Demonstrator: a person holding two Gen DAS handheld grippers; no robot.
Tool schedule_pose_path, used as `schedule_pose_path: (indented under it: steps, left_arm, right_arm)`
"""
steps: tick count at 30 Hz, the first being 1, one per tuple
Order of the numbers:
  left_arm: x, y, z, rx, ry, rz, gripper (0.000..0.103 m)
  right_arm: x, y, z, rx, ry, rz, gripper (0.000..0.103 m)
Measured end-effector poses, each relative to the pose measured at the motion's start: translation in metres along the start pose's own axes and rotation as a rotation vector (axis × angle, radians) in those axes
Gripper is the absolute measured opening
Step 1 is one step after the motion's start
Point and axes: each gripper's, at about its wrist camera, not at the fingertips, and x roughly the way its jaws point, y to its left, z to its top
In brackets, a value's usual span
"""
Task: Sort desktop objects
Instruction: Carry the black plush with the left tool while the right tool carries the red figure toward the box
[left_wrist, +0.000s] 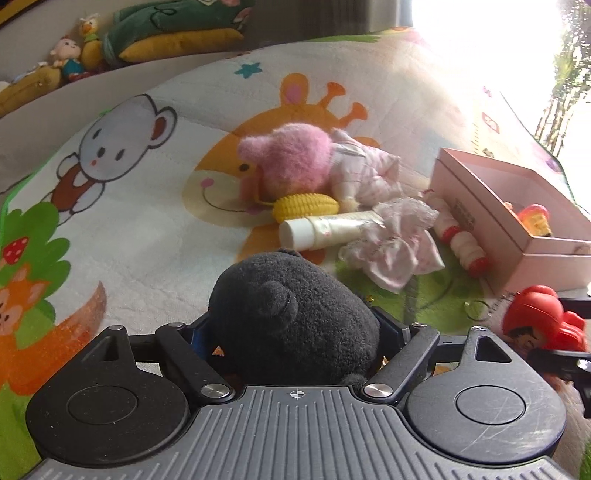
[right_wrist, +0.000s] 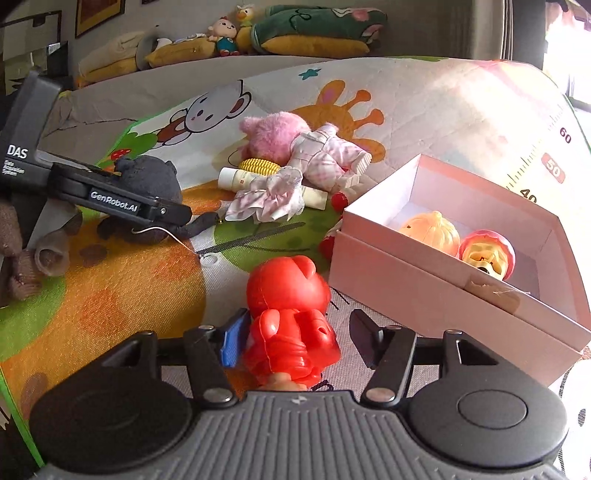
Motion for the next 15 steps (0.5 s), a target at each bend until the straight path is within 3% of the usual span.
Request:
schedule_pose_path:
  steps: [3,5,11,15]
  left_arm:
    - [-0.008,-0.015,-0.008,0.043,0.007,-0.044,0.089]
    - [-0.012,-0.023,-0.011,0.059,0.001,-0.051,0.088]
    - [-0.014,-0.046,-0.013,0.068,-0.010,-0.083,0.079]
    - [-0.015,-0.067,-0.011,0.069,-0.010,-0.161,0.076]
  right_arm:
    - [0.003,0.000,-0.003,-0.001,0.014,0.010,0.059]
    - [0.002,0.001,-0.006,-0.005,0.021,0.014,0.049]
    - [-0.011,-0.006,-0.017,0.022,0.013,-0.002,0.049]
    - [-0.025,-0.023,-0.028,0.083,0.009,-0.038,0.049]
